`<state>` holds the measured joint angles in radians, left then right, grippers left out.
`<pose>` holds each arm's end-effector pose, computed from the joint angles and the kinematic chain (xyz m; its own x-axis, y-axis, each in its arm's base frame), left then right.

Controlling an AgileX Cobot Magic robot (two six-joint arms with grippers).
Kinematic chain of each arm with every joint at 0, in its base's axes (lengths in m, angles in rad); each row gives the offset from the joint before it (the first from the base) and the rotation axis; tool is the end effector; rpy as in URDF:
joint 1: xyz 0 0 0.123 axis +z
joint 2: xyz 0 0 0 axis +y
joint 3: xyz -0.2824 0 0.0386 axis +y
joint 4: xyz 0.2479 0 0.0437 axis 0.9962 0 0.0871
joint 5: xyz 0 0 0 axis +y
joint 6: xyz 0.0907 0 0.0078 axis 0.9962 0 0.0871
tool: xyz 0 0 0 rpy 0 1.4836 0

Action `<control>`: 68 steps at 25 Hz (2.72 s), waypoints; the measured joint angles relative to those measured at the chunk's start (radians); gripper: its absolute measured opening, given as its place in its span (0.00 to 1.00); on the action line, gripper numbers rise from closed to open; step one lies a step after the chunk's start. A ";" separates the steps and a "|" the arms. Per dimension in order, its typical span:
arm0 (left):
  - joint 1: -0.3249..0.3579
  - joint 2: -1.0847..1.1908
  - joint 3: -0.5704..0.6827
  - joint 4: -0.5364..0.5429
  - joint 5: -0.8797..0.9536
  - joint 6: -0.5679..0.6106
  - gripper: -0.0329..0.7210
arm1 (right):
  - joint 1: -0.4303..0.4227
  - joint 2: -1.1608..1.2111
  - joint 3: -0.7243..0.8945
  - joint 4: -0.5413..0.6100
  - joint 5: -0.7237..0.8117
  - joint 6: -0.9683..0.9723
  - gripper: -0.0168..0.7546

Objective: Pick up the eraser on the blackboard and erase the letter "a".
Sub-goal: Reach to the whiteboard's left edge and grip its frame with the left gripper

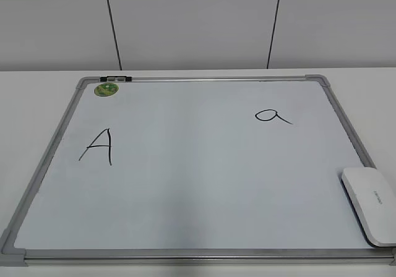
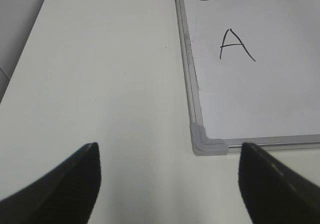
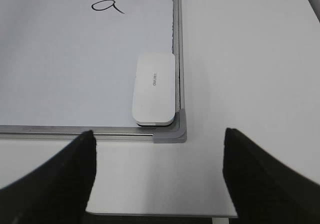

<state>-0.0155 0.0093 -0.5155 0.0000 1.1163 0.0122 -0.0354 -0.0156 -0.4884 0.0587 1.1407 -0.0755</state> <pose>-0.0076 0.0001 0.2771 -0.4991 0.0199 -0.8663 0.0216 0.9997 0.0106 -0.0093 0.0052 0.2676 -0.5202 -0.0325 -0.8534 -0.0367 0.9992 -0.0157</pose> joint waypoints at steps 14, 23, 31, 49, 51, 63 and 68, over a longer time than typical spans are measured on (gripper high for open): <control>0.000 0.000 0.000 0.000 0.000 -0.001 0.89 | 0.000 0.000 0.000 0.000 0.000 0.000 0.78; 0.000 0.000 0.000 0.008 -0.006 -0.001 0.84 | 0.000 0.000 0.000 0.000 0.000 0.000 0.78; 0.000 0.064 -0.020 0.020 -0.115 -0.001 0.84 | 0.000 0.000 0.000 0.000 0.000 0.000 0.78; -0.006 0.865 -0.062 0.012 -0.636 -0.001 0.83 | 0.000 0.000 0.000 0.000 0.000 0.000 0.78; -0.006 0.967 -0.094 0.012 -0.640 -0.001 0.83 | 0.000 0.000 0.000 0.000 0.000 0.000 0.78; -0.006 1.488 -0.427 -0.030 -0.478 -0.001 0.83 | 0.000 0.000 0.000 0.000 0.000 0.000 0.78; -0.006 1.648 -0.575 -0.032 -0.397 -0.001 0.83 | 0.000 0.000 0.000 0.000 0.000 0.000 0.78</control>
<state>-0.0218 1.6572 -1.0903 -0.0319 0.7191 0.0115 -0.0354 -0.0156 -0.4884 0.0587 1.1407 -0.0755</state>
